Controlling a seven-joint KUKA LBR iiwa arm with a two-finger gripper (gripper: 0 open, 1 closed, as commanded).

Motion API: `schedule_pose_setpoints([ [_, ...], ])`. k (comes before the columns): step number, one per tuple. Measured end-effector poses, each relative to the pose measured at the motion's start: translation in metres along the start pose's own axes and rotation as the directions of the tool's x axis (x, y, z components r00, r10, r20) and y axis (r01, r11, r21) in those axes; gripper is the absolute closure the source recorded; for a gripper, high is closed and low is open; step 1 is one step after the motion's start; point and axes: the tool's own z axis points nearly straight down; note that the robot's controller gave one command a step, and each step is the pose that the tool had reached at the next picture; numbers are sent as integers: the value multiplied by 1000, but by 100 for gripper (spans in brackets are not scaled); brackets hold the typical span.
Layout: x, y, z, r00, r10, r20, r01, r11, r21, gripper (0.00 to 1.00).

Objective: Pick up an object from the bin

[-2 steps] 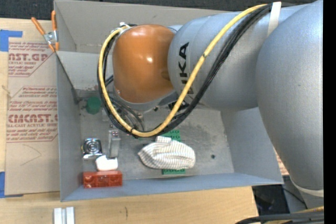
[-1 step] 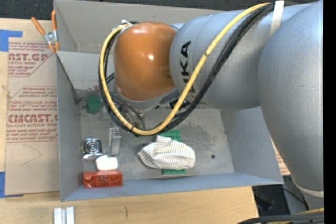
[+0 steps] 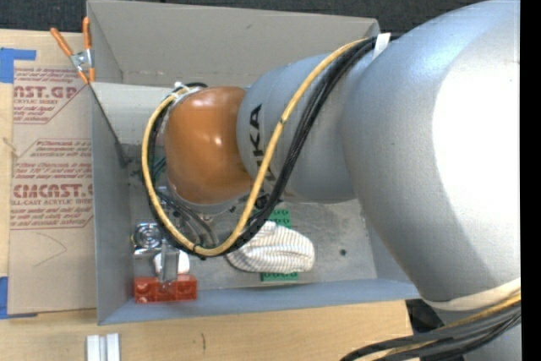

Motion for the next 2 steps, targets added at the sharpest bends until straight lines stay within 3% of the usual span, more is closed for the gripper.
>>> schedule_pose_setpoints([
  [1, 2, 2, 41, 1000, -12, 5, 12, 1000, -1, 0],
  [2, -3, 9, -16, 999, -50, 5, 50, 999, -2, 0],
])
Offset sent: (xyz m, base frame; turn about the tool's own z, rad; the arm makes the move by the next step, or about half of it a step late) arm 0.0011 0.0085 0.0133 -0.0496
